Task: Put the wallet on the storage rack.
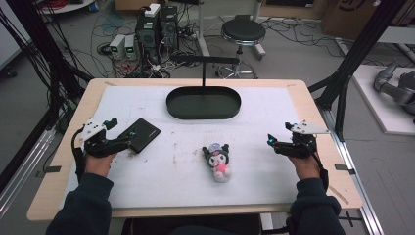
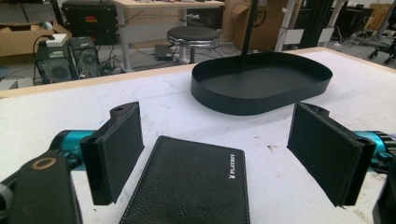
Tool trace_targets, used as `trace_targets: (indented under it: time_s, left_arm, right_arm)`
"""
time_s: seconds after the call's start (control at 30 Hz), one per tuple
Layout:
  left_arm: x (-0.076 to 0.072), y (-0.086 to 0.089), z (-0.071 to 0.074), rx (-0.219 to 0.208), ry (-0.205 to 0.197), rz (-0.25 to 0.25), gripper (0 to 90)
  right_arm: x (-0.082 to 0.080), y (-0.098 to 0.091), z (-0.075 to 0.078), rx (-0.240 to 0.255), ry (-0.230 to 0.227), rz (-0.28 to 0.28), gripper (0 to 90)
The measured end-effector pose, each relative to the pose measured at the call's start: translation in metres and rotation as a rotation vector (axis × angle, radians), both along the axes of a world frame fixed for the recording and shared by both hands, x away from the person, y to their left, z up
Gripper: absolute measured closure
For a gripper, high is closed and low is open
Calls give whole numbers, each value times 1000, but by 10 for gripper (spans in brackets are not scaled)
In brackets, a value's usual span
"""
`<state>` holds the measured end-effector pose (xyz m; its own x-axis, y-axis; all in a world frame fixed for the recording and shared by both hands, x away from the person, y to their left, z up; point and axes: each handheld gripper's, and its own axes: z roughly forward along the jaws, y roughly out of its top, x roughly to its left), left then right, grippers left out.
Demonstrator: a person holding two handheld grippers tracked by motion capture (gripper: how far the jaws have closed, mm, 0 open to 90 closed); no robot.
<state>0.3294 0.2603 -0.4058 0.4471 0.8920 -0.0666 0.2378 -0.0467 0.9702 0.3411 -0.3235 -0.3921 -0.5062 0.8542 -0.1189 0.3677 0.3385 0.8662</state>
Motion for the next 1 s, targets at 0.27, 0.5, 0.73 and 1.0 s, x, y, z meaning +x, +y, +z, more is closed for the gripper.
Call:
trace_targets:
  time_s: [0.27,0.5,0.73,1.0]
  left_arm:
    - [0,1,0,-11,8,3,179]
    - [2,3,1,-34,22,-10,181]
    - [11,12,4,-37,28,-29,180]
    - [39,20,-14,34,178,-3,257]
  right_arm:
    - [0,-1,0,8,1,0,201]
    - [-3,0,-1,3,12,8,201]
    - [-5,6,-2,-27,21,23,201]
    - [-9,7,1,-14,15,23,201]
